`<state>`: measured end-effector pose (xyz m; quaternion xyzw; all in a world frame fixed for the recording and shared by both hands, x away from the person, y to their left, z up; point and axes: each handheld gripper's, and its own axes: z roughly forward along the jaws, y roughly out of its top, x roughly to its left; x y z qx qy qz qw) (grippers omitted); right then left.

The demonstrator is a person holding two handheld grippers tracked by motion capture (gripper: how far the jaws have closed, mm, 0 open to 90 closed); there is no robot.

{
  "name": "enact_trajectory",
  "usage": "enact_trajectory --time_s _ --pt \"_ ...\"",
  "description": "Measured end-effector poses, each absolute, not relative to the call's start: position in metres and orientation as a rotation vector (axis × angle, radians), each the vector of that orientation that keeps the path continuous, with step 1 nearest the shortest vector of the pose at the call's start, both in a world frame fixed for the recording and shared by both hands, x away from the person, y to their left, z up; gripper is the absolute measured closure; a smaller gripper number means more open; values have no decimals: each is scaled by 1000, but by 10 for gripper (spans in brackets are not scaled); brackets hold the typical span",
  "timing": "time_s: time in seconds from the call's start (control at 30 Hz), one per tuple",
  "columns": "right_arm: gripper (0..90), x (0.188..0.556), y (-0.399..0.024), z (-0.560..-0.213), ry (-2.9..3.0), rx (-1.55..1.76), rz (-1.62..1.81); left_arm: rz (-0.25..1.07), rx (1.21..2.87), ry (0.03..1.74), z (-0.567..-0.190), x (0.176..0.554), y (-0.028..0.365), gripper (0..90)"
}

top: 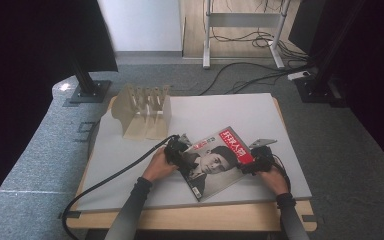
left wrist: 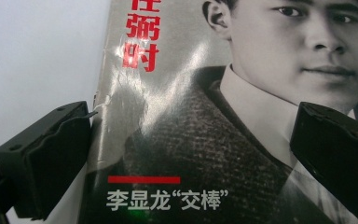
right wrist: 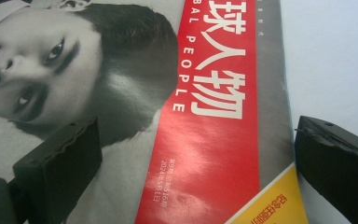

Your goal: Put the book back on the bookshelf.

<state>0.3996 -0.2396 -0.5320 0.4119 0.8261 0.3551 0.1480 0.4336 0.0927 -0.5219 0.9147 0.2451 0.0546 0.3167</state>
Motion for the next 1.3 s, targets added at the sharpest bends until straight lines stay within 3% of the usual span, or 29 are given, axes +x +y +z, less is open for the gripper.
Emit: enact_trajectory --time_s 0.33,0.8,1.07,1.3 --pt "5 377 -225 -533 2388 1152 1036 148 2404 643 -522 405 111 0" --pt "0 338 -247 -531 2402 1121 954 168 2389 678 -523 388 112 0" --pt "0 339 -248 -532 2397 1120 942 155 2427 655 -519 381 122 0" --pt "0 347 -247 -532 2366 1148 929 217 2389 749 -507 397 154 0"
